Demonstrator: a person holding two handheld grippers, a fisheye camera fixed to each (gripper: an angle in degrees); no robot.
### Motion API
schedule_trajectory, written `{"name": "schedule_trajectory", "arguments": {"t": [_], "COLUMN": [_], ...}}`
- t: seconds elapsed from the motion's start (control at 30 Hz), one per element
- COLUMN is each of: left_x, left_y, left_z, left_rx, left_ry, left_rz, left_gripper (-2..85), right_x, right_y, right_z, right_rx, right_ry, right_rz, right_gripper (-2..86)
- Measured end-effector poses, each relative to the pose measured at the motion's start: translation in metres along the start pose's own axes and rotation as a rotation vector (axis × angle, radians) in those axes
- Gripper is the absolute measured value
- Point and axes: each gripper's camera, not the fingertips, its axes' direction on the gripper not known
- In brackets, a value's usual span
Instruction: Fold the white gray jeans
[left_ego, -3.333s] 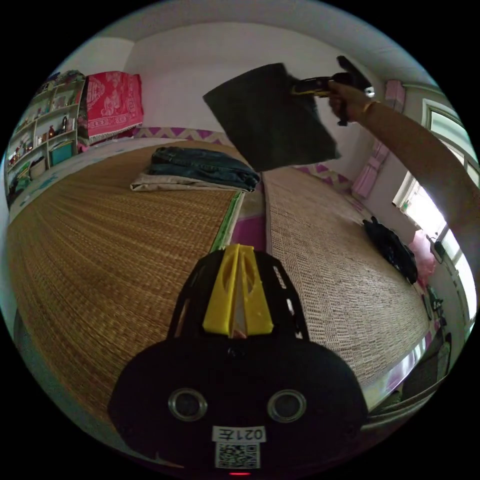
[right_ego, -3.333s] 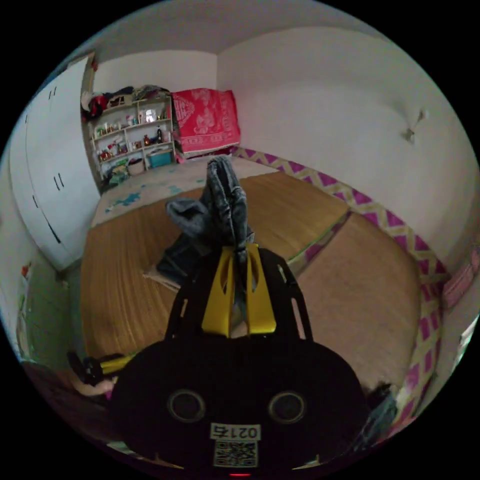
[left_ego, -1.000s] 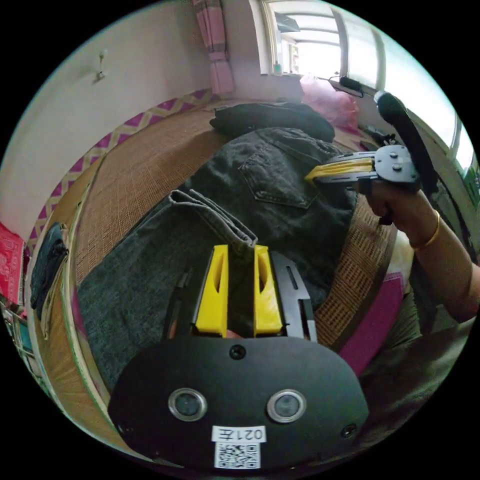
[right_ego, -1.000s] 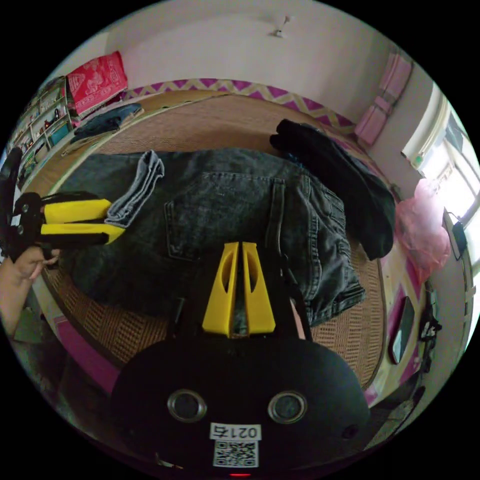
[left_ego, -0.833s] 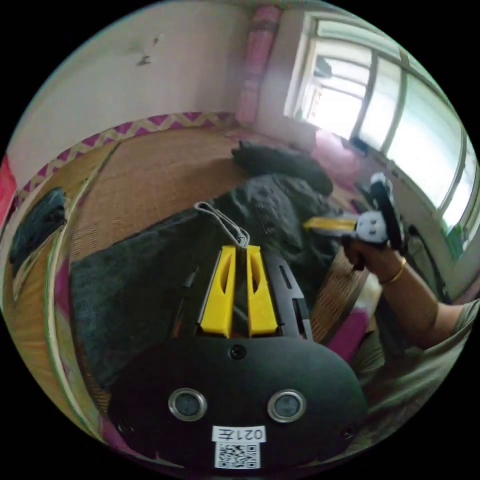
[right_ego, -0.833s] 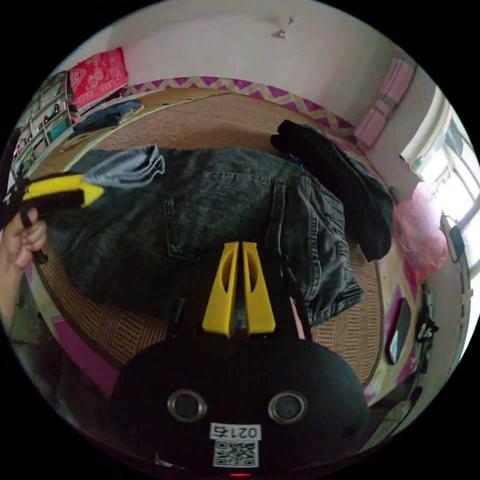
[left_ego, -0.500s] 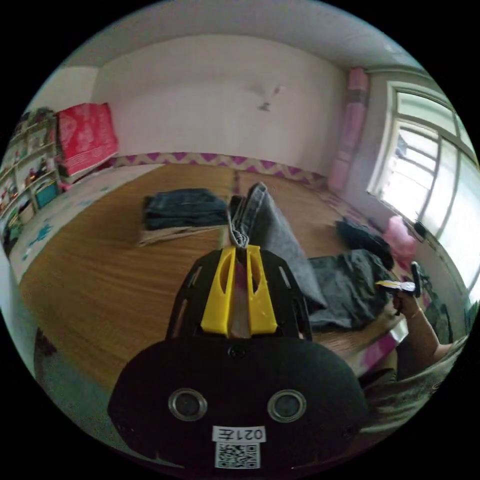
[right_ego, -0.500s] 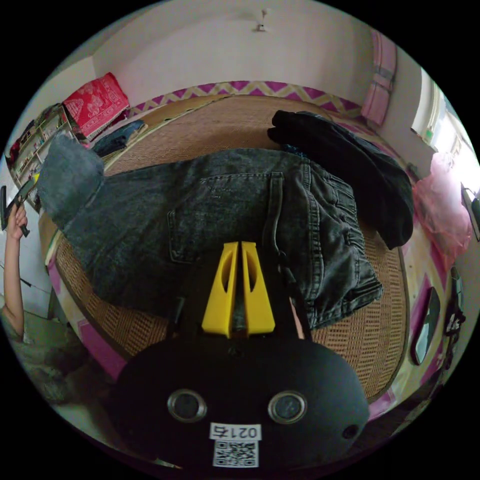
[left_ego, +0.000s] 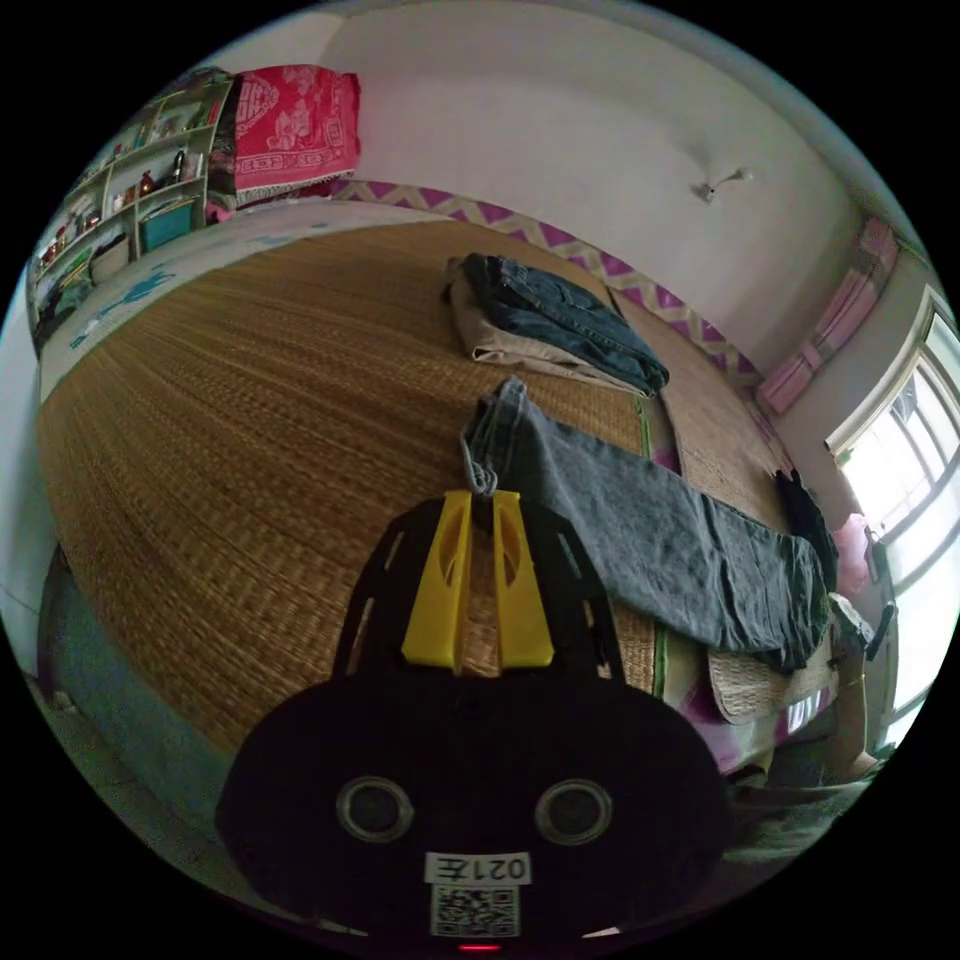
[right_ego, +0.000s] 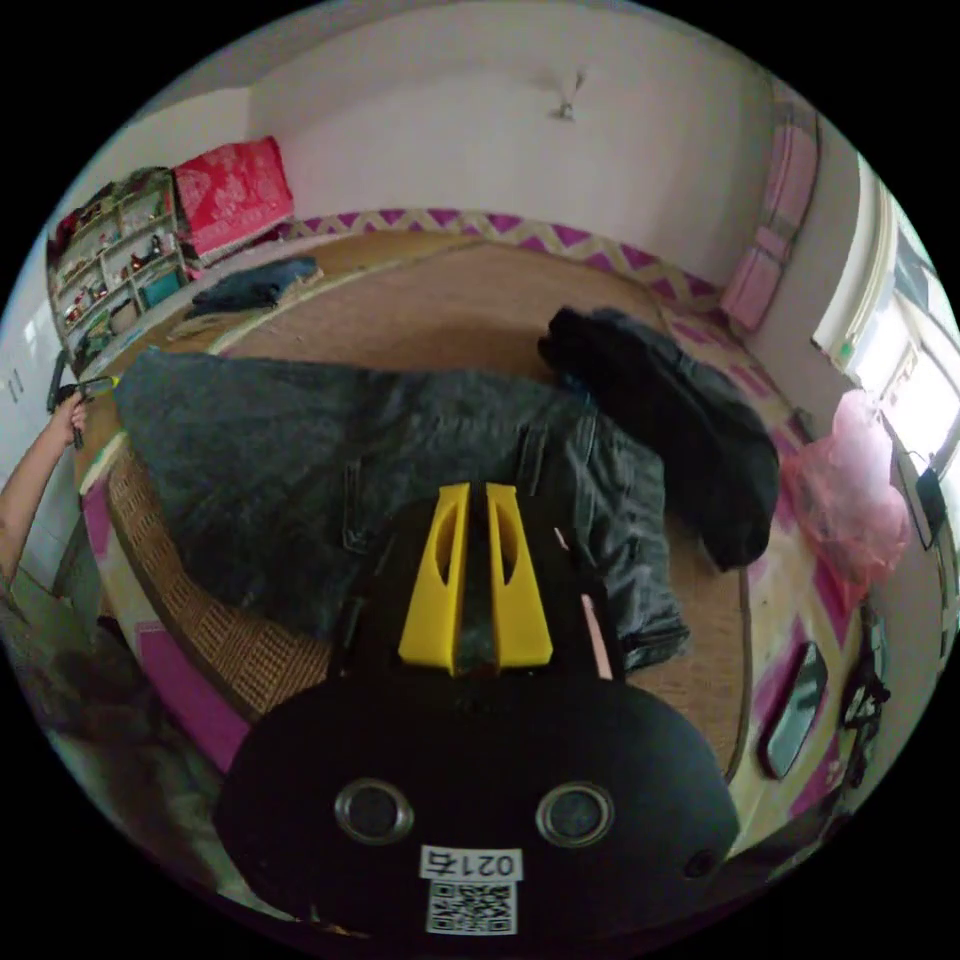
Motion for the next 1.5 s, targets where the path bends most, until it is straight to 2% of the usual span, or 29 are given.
{"name": "schedule_trajectory", "arguments": {"t": [0.07, 0.17, 0.27, 0.33, 0.43, 0.57, 0.63, 0.67, 0.97, 1.1, 1.17, 1.27, 1.37, 1.5], "left_x": [-0.004, -0.011, 0.000, 0.020, 0.059, 0.109, 0.127, 0.130, 0.140, 0.136, 0.134, 0.126, 0.109, 0.072], "left_y": [-0.005, -0.009, -0.008, -0.014, -0.033, -0.046, -0.049, -0.049, -0.051, -0.047, -0.042, -0.026, -0.008, 0.028], "left_z": [0.000, -0.016, -0.052, -0.067, -0.050, -0.006, 0.021, 0.027, 0.071, 0.080, 0.075, 0.054, 0.018, -0.065], "left_rx": [-0.021, 0.022, 0.209, 0.285, 0.188, 0.009, -0.085, -0.100, -0.216, -0.262, -0.228, -0.132, -0.034, 0.166], "left_ry": [0.004, 0.062, -0.101, -0.094, 0.068, 0.069, 0.086, 0.088, 0.026, 0.021, -0.042, -0.052, -0.025, 0.097], "left_rz": [0.022, 0.029, 0.022, 0.111, 0.332, 0.599, 0.710, 0.733, 0.894, 0.925, 0.938, 0.979, 0.977, 0.917], "left_gripper": [2.1, 4.2, 5.0, 5.3, 6.5, 8.5, 9.9, 10.2, 11.4, 6.3, 0.6, -0.6, -0.9, -0.9], "right_x": [0.009, 0.015, 0.026, 0.035, 0.045, 0.057, 0.063, 0.064, 0.099, 0.101, 0.102, 0.106, 0.112, 0.121], "right_y": [-0.012, -0.041, -0.070, -0.092, -0.115, -0.129, -0.130, -0.130, -0.096, -0.077, -0.069, -0.055, -0.033, 0.013], "right_z": [-0.010, 0.003, 0.029, 0.048, 0.071, 0.096, 0.101, 0.100, 0.018, -0.008, -0.018, -0.040, -0.073, -0.134], "right_rx": [0.066, 0.015, -0.077, -0.135, -0.190, -0.304, -0.371, -0.378, -0.127, -0.094, -0.086, -0.048, 0.012, 0.108], "right_ry": [-0.026, 0.005, -0.016, -0.050, -0.050, -0.077, -0.165, -0.164, -0.295, -0.277, -0.270, -0.269, -0.288, -0.339], "right_rz": [-0.045, -0.194, -0.298, -0.349, -0.416, -0.490, -0.535, -0.547, -0.526, -0.535, -0.535, -0.516, -0.501, -0.495], "right_gripper": [5.4, 7.7, 10.0, 10.7, 11.1, 8.6, 1.6, 1.1, -0.8, -0.8, -0.8, -0.9, -0.8, -0.8]}}
